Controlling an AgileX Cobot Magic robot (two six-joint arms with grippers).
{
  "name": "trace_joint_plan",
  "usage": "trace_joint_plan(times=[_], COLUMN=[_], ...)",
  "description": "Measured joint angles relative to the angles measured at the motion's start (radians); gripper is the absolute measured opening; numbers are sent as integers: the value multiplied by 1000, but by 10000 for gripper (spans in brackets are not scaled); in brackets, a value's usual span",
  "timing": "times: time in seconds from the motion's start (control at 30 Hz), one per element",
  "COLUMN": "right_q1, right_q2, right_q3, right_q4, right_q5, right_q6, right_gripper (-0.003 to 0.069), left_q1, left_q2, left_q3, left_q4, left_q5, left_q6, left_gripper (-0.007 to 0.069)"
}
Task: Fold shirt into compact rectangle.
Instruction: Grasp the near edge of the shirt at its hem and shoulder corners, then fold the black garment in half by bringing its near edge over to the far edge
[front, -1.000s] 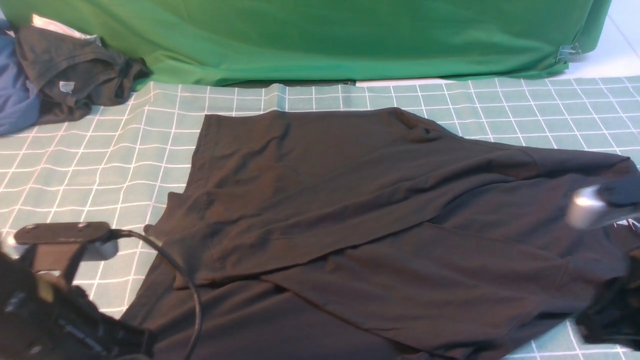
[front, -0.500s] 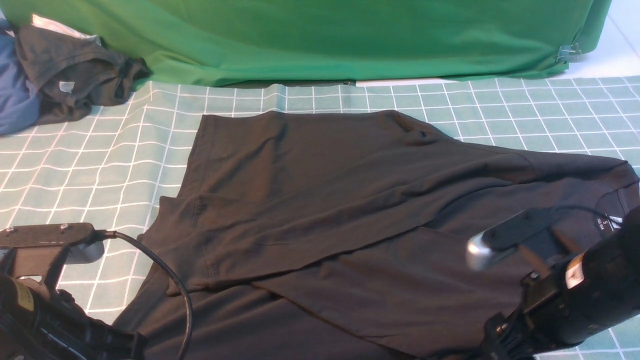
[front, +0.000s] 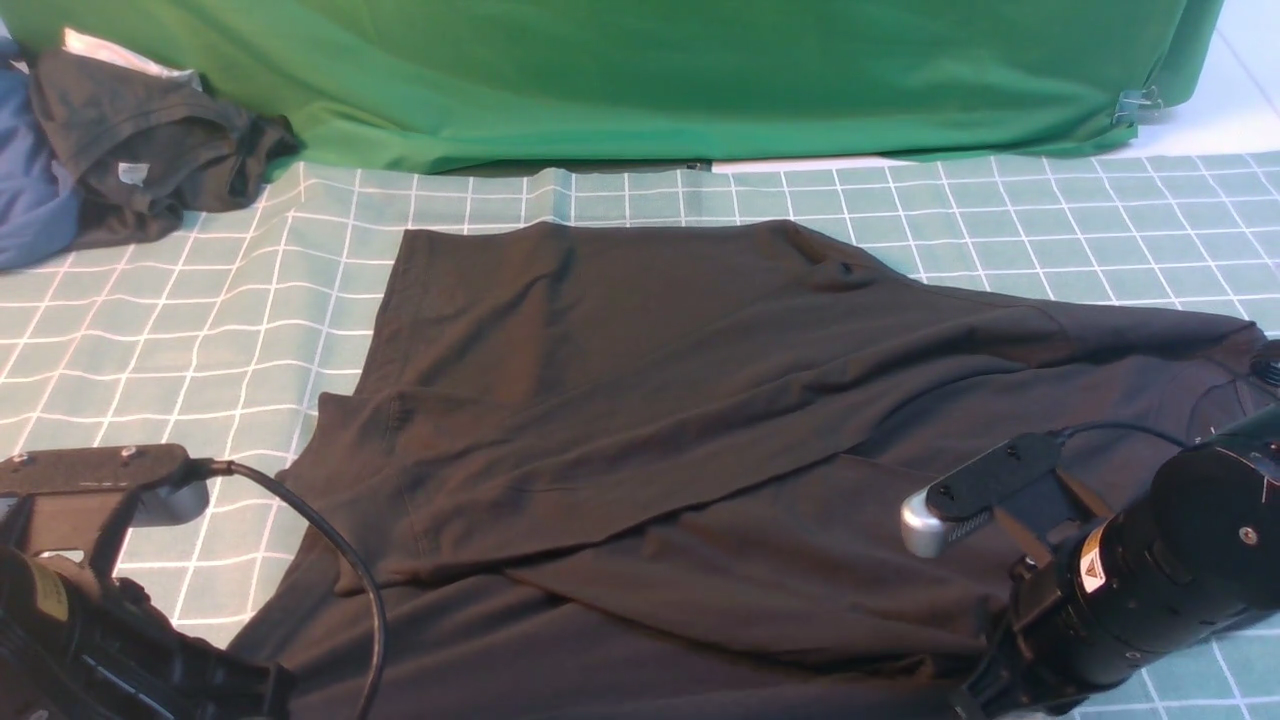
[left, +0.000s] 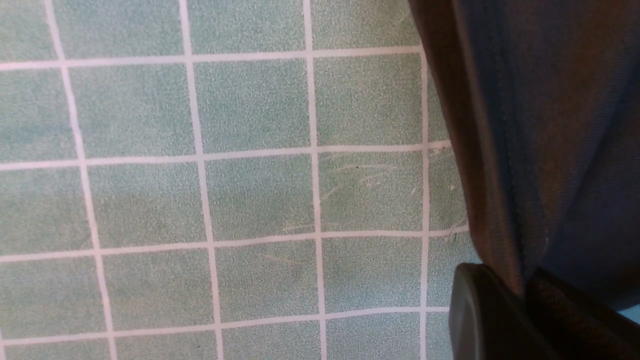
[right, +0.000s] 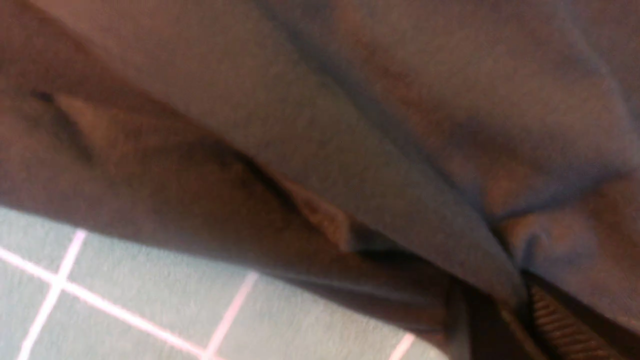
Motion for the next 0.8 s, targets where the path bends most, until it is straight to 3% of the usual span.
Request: trace_joint_plan(times=[0.27, 0.47, 0.63, 0.8], right_q1=[1, 1, -11, -93], right_q2=[-194, -318, -293, -182], right_q3=[0, -73, -206, -327], right_q4=[0, -20, -76, -86], right_q5=[177, 311, 367, 389], right_q6=[0, 0, -3, -43], right_gripper=[36, 34, 31, 30], left_q1=[0, 0, 0, 13], left_q2=[-40, -60, 24, 187], left_q3=[-14, -164, -288, -394], left_q4=[-30, -18, 43, 64], left_q5=[41, 45, 8, -53], left_q6=[-17, -83, -106, -110], left_gripper=[13, 13, 13, 13])
